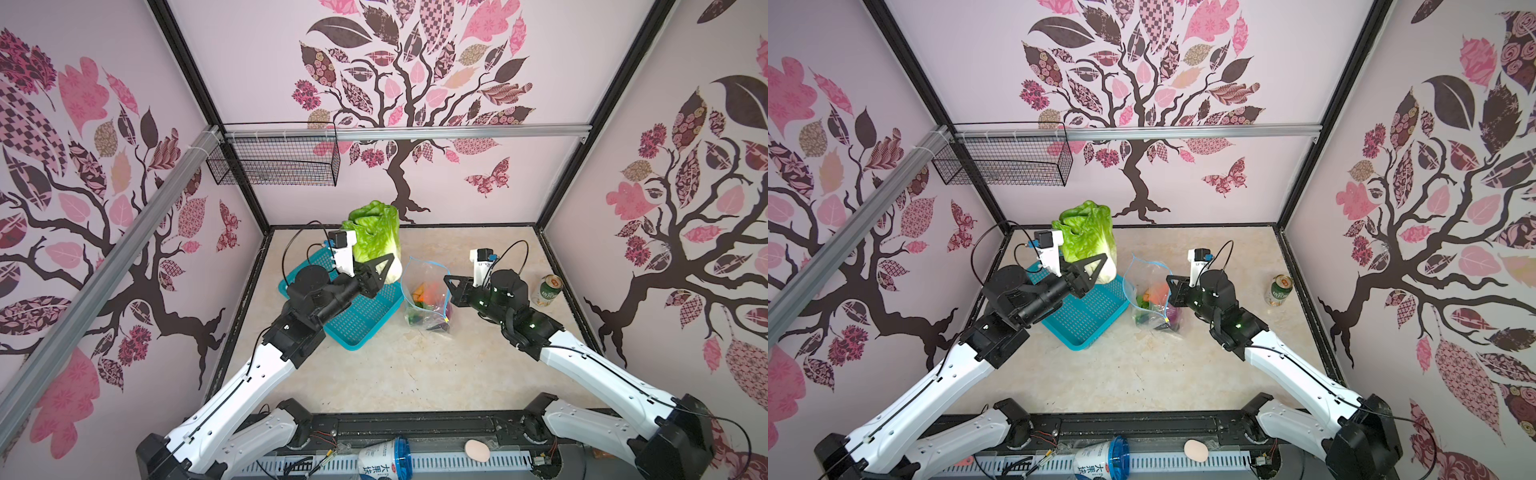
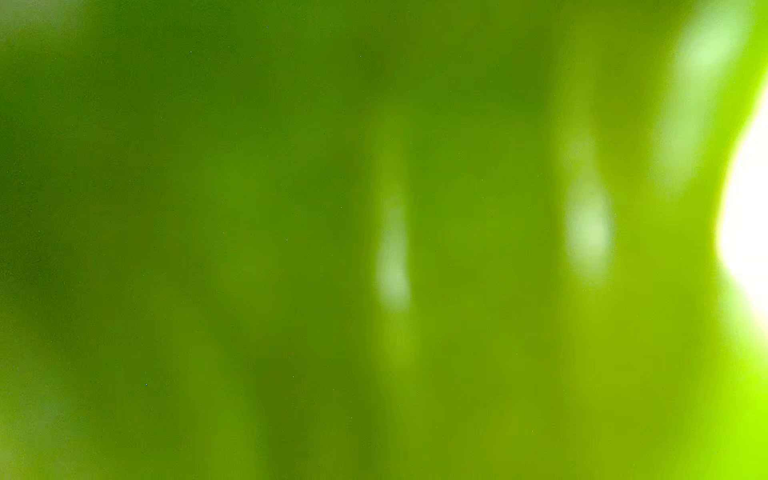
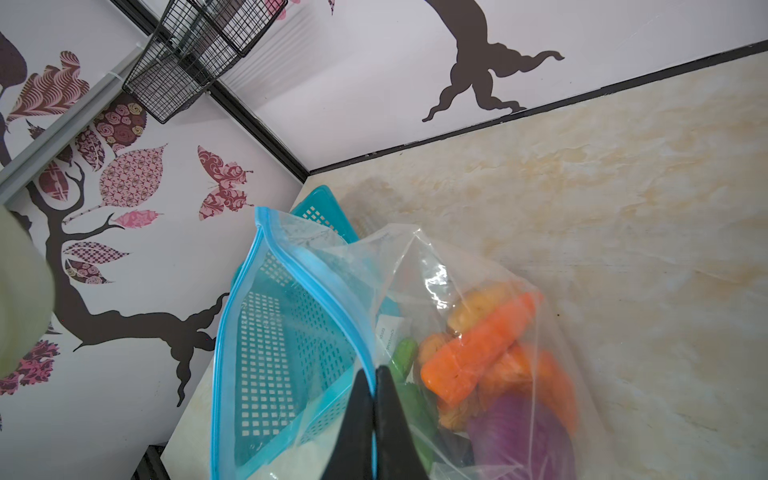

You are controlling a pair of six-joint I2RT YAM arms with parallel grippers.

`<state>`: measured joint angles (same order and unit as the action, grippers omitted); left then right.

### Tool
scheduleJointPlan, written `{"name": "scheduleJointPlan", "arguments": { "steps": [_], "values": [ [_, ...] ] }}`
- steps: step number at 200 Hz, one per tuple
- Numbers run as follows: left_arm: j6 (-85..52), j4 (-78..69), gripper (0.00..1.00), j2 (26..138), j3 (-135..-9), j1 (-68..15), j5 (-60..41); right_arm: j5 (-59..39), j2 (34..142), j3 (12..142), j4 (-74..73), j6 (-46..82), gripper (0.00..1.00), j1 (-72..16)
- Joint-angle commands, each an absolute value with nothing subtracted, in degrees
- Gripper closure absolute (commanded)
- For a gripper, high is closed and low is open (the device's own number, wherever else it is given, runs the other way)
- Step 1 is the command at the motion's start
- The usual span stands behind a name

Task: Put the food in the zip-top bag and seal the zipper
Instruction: 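Carry the napa cabbage to the bag and lower it into the opening, then push the cabbage into the bag with the left gripper while the right holds the rim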

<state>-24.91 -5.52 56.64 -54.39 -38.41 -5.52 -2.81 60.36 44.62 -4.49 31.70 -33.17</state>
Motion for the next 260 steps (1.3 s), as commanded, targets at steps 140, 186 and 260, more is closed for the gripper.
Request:
{"name": "scheduleJointPlan", "arguments": {
  "steps": [140, 186, 260],
  "values": [
    [-4.71, -30.95, 0.72, 80.67, -47.11, -54.49, 15.97, -2.69, 57.74, 46.61, -5.09, 33.04, 1.00, -32.89],
    [-2.07, -30.63, 0.67, 86.62, -45.57, -56.37, 20.50, -1.38, 59.38, 44.47, -6.41, 34.32, 1.00, -32.92],
    [-3.72, -25.57, 0.34, 91.26, -47.74, -57.22, 20.26, -1.90, 61.74, 39.22, -9.42, 36.50, 1.00, -29.56]
  ]
}}
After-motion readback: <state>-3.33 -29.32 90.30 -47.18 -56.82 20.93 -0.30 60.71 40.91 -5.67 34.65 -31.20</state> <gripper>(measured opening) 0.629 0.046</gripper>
